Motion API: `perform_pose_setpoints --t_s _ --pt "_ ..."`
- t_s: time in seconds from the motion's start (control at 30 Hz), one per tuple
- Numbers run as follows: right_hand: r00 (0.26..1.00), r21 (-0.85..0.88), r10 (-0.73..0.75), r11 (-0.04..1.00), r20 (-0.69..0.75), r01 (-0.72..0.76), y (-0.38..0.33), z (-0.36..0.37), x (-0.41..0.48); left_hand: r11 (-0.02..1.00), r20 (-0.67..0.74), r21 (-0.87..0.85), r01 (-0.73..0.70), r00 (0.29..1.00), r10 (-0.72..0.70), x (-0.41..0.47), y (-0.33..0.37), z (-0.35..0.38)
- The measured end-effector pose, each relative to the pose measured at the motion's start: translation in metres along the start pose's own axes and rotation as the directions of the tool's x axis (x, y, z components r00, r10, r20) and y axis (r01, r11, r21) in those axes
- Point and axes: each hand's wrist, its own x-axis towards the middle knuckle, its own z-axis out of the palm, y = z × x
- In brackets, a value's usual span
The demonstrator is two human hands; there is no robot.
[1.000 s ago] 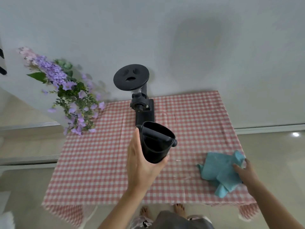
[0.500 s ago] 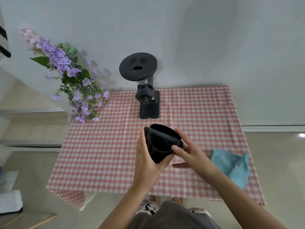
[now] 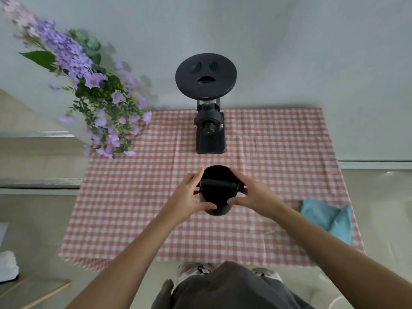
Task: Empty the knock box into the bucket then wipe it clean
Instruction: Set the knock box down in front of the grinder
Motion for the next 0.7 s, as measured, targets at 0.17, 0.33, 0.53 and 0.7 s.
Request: perform_pose_setpoints --t_s 0.17,0.33,0.53,0.7 --pt "0.999 -0.185 -0.046 0.982 -0.015 0.042 -0.004 0.010 0.039 0.969 0.010 0.232 -0.081 0.997 0.081 0.034 -0.018 -0.007" --pt "0.993 -0.200 -0.083 0.978 -0.089 0.064 0.004 0.019 0.072 0.937 0.015 0.327 -0.124 0.992 0.126 0.061 -0.033 -0.013" --pt "0.985 -0.282 -0.112 0.957 -0.134 0.071 0.010 0.021 0.098 0.913 0.001 0.375 -0.158 0.985 0.170 0.087 -0.044 -0.018" --pt "0.985 -0.365 -0.109 0.930 -0.136 0.052 0.020 0.025 0.103 0.912 0.015 0.390 -0.130 0.991 0.134 0.088 -0.048 -0.010"
